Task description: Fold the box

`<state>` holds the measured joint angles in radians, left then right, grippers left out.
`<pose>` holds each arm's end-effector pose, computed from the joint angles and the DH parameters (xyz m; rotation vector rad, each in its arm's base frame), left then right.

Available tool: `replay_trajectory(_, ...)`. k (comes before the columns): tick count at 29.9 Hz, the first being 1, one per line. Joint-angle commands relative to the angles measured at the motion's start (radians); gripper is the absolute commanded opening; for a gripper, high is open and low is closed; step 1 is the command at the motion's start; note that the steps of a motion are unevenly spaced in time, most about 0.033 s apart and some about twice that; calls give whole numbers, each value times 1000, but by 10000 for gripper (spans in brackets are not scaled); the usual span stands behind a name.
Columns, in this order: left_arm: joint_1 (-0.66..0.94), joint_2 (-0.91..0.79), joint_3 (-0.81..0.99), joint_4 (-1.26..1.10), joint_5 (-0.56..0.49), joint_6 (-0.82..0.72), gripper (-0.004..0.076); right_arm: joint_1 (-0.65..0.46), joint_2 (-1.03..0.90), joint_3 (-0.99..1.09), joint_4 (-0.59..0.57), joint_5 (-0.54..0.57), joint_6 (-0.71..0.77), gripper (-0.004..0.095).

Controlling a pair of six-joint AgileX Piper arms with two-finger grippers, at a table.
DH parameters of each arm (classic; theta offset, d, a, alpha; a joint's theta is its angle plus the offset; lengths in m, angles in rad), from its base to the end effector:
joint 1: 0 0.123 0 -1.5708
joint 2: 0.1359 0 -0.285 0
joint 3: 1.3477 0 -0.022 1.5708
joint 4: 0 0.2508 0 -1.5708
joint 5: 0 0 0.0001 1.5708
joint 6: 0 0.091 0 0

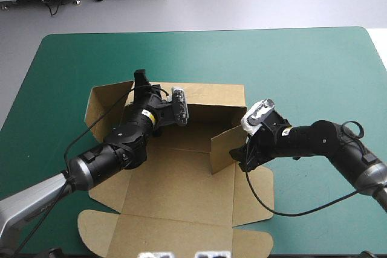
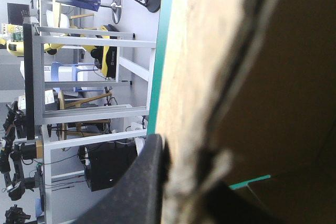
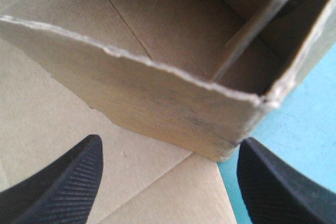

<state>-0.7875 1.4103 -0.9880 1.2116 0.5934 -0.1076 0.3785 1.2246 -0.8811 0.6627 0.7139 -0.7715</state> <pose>0.2472 -0.1806 0.3045 1.4667 1.5464 0.7349 0.2125 0.1240 0.2965 -0.9084 2.2290 0.5662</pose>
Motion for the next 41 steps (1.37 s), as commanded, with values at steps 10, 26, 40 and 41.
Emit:
replay_trajectory(10, -3, -15, -2, -134, 12, -26, 10, -1, 26, -15, 204, -223, -127, 669)
replay_trajectory(26, -3, -15, -2, -153, 10, -23, 10, -1, 26, -15, 266, -180, -131, 100)
replay_trajectory(40, -8, -17, -2, -181, 8, -13, 20, -1, 26, -15, 266, -176, -152, -17)
replay_trajectory(41, -15, -20, -2, -181, 8, -13, 32, -1, 26, -15, 266, -181, -152, -18)
